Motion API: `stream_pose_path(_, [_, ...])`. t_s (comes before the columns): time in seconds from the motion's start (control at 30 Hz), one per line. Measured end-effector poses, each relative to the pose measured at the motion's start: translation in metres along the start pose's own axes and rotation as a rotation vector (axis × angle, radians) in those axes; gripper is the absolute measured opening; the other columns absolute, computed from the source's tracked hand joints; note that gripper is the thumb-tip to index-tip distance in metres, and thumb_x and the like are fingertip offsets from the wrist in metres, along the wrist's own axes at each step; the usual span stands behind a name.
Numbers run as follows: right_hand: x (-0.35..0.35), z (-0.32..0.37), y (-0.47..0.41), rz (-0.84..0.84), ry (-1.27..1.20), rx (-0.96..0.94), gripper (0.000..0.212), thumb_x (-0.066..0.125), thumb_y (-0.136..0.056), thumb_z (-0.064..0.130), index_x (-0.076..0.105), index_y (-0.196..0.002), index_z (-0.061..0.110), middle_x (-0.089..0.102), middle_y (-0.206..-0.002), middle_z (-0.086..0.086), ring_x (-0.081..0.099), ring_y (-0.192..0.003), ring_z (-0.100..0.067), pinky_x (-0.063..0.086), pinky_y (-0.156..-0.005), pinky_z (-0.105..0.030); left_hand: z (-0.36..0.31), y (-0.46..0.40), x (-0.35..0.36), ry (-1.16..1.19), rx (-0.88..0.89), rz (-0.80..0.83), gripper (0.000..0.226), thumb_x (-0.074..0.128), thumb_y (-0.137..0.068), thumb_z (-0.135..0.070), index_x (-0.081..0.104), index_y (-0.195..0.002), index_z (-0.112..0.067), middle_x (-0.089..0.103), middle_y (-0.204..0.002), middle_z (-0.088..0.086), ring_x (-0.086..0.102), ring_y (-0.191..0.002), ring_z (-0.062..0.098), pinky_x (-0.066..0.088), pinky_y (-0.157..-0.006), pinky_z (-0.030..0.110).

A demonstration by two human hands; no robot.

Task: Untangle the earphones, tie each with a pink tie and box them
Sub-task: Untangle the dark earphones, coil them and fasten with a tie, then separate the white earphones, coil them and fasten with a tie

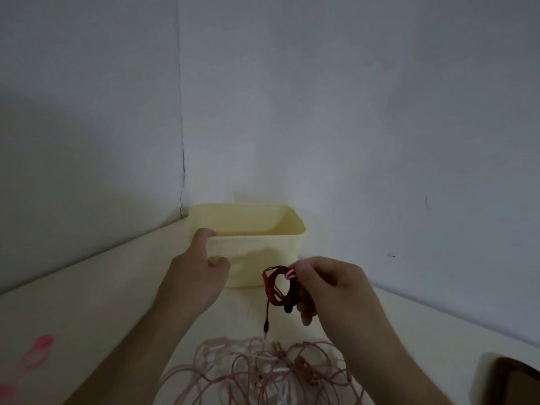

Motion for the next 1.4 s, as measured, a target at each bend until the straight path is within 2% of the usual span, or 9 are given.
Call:
stream_pose_path(0.07, [-0.003,0.001,-0.001,-0.009,-0.198,0.077,0.031,0.061,-0.106,0.018,0.079,-0.085,0.004,0.070,-0.065,-0.012,0.065,-0.058,-0.023,0.059,-0.064,-0.037,0.003,0.004,0.002,-0.030,0.067,-0.095,0.013,0.061,-0.098,-0.037,0.054,-0.106,-0.031,0.067,-0.072,-0.005,0.061,-0.066,0.010,0.049,-0.061,0.031])
stream_pose_path(0.23, [-0.006,0.013,-0.009,-0.086,-0.479,0.110,0.024,0.063,-0.103,0.007,0.074,-0.091,-0.010,0.076,-0.082,-0.028,0.073,-0.069,-0.032,0.066,-0.067,-0.032,0.019,0.029,0.008,0.073,0.159,-0.167,0.022,0.069,-0.096,-0.039,0.056,-0.082,-0.027,0.072,-0.067,-0.013,0.065,-0.062,0.002,0.050,-0.057,0.027])
stream_pose_path(0.4, [0.035,0.037,-0.038,-0.106,-0.244,0.023,0.013,0.066,-0.101,0.008,0.076,-0.092,0.004,0.080,-0.078,-0.011,0.081,-0.072,-0.027,0.067,-0.078,-0.046,0.021,0.046,0.009,0.162,0.191,-0.150,0.015,0.072,-0.092,-0.039,0.061,-0.086,-0.032,0.074,-0.074,-0.020,0.069,-0.071,-0.004,0.055,-0.067,0.029])
stream_pose_path(0.53, [0.073,0.039,-0.067,-0.014,-0.133,0.093,0.014,0.065,-0.103,0.017,0.075,-0.094,0.010,0.081,-0.080,-0.006,0.081,-0.071,-0.020,0.067,-0.074,-0.039,0.020,0.055,0.010,0.176,0.202,-0.145,0.011,0.070,-0.092,-0.044,0.062,-0.089,-0.037,0.069,-0.080,-0.034,0.069,-0.073,-0.004,0.057,-0.067,0.031])
stream_pose_path(0.7, [0.092,0.028,-0.086,0.121,0.092,0.119,0.013,0.064,-0.081,0.010,0.072,-0.083,0.001,0.078,-0.079,-0.013,0.078,-0.078,-0.035,0.062,-0.080,-0.065,0.026,0.053,0.012,0.189,0.214,-0.163,0.013,0.072,-0.092,-0.040,0.060,-0.091,-0.039,0.071,-0.077,-0.026,0.067,-0.073,-0.003,0.057,-0.068,0.032])
stream_pose_path(0.9, [0.067,0.035,-0.059,0.019,0.026,-0.029,0.034,0.051,-0.087,-0.012,0.077,-0.089,0.009,0.079,-0.086,-0.008,0.079,-0.082,-0.022,0.067,-0.078,-0.037,0.024,0.048,0.009,0.188,0.241,-0.164,0.006,0.068,-0.096,-0.043,0.062,-0.097,-0.042,0.071,-0.077,-0.024,0.067,-0.076,-0.008,0.051,-0.063,0.014])
stream_pose_path(1.1, [0.015,0.017,-0.014,0.025,0.011,-0.033,0.031,0.045,-0.089,-0.019,0.070,-0.093,-0.001,0.076,-0.081,-0.016,0.071,-0.069,-0.024,0.060,-0.067,-0.039,0.023,0.038,0.010,0.174,0.207,-0.150,0.029,0.063,-0.100,-0.035,0.058,-0.127,-0.041,0.074,-0.091,-0.017,0.066,-0.081,0.000,0.046,-0.068,0.018])
stream_pose_path(1.27, [-0.012,-0.002,0.000,0.243,0.344,0.116,0.036,0.044,-0.092,-0.013,0.073,-0.094,0.008,0.079,-0.083,-0.009,0.077,-0.073,-0.026,0.064,-0.074,-0.048,0.022,0.044,0.014,0.245,0.239,-0.062,0.061,0.063,-0.099,-0.025,0.039,-0.154,-0.039,0.070,-0.102,-0.022,0.064,-0.096,-0.005,0.047,-0.082,0.015])
stream_pose_path(1.4, [-0.015,0.003,0.013,0.563,0.714,0.088,0.017,0.065,-0.095,0.014,0.078,-0.088,0.022,0.079,-0.079,0.008,0.074,-0.074,-0.007,0.059,-0.070,-0.028,0.018,0.060,0.013,0.265,0.348,-0.090,0.051,0.064,-0.096,-0.014,0.052,-0.140,-0.038,0.068,-0.102,-0.017,0.065,-0.095,0.003,0.050,-0.084,0.020])
Point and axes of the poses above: each hand's wrist, its own y-axis away from the middle knuckle, its own x-axis out of the palm, z = x × y, the point moved 1 cm from there along -y, towards the middle knuckle
